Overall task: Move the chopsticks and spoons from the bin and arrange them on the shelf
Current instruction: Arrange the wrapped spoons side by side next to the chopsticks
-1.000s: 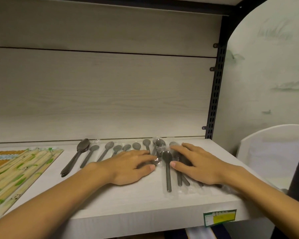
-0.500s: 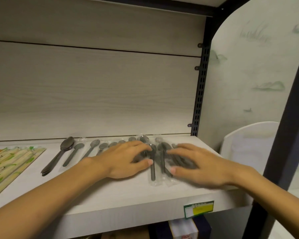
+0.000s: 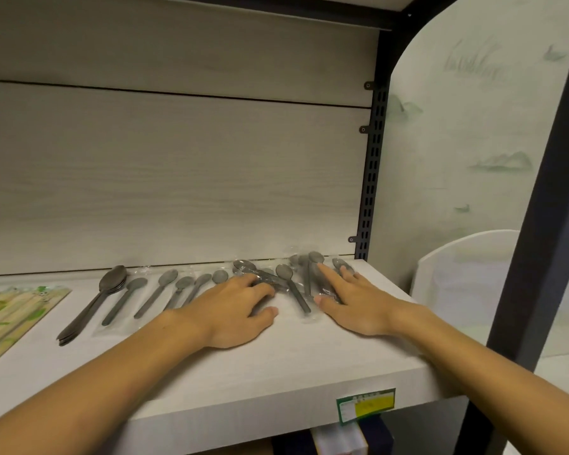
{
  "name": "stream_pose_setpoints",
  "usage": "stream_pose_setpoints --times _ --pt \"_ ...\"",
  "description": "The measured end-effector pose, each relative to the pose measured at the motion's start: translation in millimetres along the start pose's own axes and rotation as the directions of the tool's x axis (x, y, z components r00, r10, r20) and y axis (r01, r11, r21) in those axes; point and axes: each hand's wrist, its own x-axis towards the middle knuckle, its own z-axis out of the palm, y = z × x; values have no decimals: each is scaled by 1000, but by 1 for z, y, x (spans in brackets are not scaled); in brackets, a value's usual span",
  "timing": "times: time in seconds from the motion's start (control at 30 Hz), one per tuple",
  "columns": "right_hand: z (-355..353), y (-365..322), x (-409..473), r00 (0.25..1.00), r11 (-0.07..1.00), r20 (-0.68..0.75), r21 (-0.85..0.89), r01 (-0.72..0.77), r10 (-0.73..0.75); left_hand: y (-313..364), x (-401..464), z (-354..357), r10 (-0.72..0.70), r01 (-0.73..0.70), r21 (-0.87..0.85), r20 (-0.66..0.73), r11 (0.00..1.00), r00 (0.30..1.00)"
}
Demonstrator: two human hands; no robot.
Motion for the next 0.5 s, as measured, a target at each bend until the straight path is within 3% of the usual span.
stream_pose_setpoints --times 0.13,0.27,0.37,0.5 --pt "-4 -11 -14 982 979 -126 130 159 -143 -1 0 0 -40 38 -38 -43 999 998" --pt "-8 -12 -18 968 960 -225 226 162 -111 4 3 1 -54 56 21 -82 998 995" --pt "-7 -10 -17 974 972 -179 162 171 -141 7 5 -1 -36 49 68 -178 997 983" --pt "-6 -11 -11 974 971 -101 111 213 -202 13 10 -5 -42 36 -31 -222 999 974"
